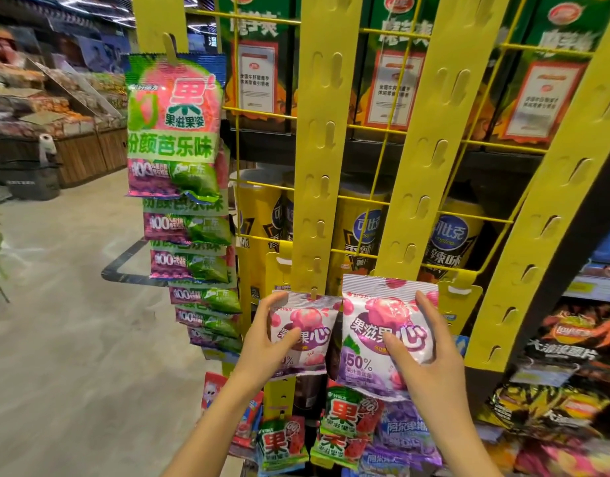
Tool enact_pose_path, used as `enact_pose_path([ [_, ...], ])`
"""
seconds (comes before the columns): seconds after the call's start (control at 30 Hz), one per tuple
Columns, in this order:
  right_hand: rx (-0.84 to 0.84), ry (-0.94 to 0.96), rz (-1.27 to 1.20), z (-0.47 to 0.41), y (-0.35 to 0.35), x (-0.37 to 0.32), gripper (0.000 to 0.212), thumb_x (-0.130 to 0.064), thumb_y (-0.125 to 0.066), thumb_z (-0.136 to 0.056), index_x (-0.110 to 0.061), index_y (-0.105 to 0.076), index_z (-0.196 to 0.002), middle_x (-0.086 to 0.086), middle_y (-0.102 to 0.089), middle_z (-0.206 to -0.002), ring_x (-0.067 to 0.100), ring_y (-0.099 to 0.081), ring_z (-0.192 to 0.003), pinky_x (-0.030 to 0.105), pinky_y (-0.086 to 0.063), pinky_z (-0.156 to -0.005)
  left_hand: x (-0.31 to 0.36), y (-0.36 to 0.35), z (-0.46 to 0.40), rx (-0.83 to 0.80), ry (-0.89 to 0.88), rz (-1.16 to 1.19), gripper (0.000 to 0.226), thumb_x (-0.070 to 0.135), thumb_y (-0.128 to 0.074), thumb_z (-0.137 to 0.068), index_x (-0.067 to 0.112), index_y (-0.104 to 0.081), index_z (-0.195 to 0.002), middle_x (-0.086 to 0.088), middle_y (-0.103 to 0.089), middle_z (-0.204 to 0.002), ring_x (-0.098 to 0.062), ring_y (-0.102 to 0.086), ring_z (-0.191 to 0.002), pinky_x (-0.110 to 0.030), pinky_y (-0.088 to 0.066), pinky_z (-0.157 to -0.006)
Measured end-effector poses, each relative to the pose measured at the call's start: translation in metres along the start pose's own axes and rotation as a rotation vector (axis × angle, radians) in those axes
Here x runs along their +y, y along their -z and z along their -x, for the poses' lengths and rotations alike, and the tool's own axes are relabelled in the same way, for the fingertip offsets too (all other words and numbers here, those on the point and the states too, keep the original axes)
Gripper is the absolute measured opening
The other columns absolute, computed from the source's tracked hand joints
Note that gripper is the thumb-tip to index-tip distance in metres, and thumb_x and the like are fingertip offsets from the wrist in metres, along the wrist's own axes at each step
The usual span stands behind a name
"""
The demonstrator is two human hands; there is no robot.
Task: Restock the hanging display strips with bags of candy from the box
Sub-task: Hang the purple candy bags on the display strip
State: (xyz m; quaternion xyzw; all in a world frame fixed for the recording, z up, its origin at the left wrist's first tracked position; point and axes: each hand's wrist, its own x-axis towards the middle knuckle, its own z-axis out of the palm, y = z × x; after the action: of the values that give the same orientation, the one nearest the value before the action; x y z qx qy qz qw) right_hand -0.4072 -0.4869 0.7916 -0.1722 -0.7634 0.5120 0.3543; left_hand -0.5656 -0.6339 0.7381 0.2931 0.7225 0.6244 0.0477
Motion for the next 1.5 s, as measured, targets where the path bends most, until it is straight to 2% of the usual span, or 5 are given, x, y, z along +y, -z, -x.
enact_pose_path([
  [0.13,0.009,0.001,-0.003,0.001,0.001,-0.001,0.061,-0.017,-0.067,-0.083,-0.05,-0.034,-0.122,-0.044,-0.03,-0.119,-0.015,-0.027,-0.117,0.01,-0.026,-0.094,0.026,0.001,-0.011,0.089,-0.025,0.098,0.048,0.015,-0.065,-0.086,0.047,-0.038,-0.11,0.017,-0.046,-0.109,0.005,-0.052,-0.095,-0.009,-0.046,-0.072],
  [0.63,-0.063,0.032,-0.119,0.005,-0.038,-0.017,0.058,-0.013,-0.068,-0.083,-0.039,-0.038,-0.126,-0.041,-0.031,-0.118,-0.042,-0.027,-0.095,-0.01,-0.032,-0.077,0.119,0.026,-0.057,0.123,-0.282,-0.09,0.016,0.019,-0.052,-0.094,0.028,-0.053,-0.108,-0.008,-0.063,-0.092,-0.024,-0.062,-0.086,-0.039,-0.054,-0.072],
  [1.1,-0.113,-0.046,-0.058,-0.015,-0.067,-0.012,0.062,-0.022,-0.067,-0.085,-0.029,-0.038,-0.14,-0.013,-0.038,-0.143,0.009,-0.034,-0.134,0.032,-0.035,-0.11,0.125,0.029,-0.064,0.02,-0.222,-0.123,0.013,0.021,-0.048,-0.096,0.025,-0.051,-0.109,-0.005,-0.068,-0.1,-0.017,-0.066,-0.09,-0.035,-0.057,-0.076],
  [1.23,-0.136,-0.049,-0.015,-0.014,-0.069,-0.009,0.062,-0.019,-0.066,-0.086,-0.031,-0.036,-0.14,-0.018,-0.036,-0.137,-0.004,-0.029,-0.125,0.005,-0.029,-0.095,0.128,0.029,-0.06,0.014,-0.221,-0.116,0.013,0.02,-0.047,-0.097,0.024,-0.05,-0.109,-0.002,-0.066,-0.1,-0.015,-0.065,-0.091,-0.031,-0.056,-0.074],
  [1.5,-0.12,-0.09,0.072,-0.01,-0.076,-0.008,0.063,-0.021,-0.061,-0.09,-0.034,-0.03,-0.143,-0.014,-0.035,-0.143,-0.002,-0.051,-0.108,0.008,-0.046,-0.079,0.125,0.03,-0.057,0.127,-0.267,-0.218,0.008,0.021,-0.055,-0.093,0.017,-0.051,-0.099,0.009,-0.056,-0.085,-0.012,-0.057,-0.084,-0.034,-0.054,-0.08],
])
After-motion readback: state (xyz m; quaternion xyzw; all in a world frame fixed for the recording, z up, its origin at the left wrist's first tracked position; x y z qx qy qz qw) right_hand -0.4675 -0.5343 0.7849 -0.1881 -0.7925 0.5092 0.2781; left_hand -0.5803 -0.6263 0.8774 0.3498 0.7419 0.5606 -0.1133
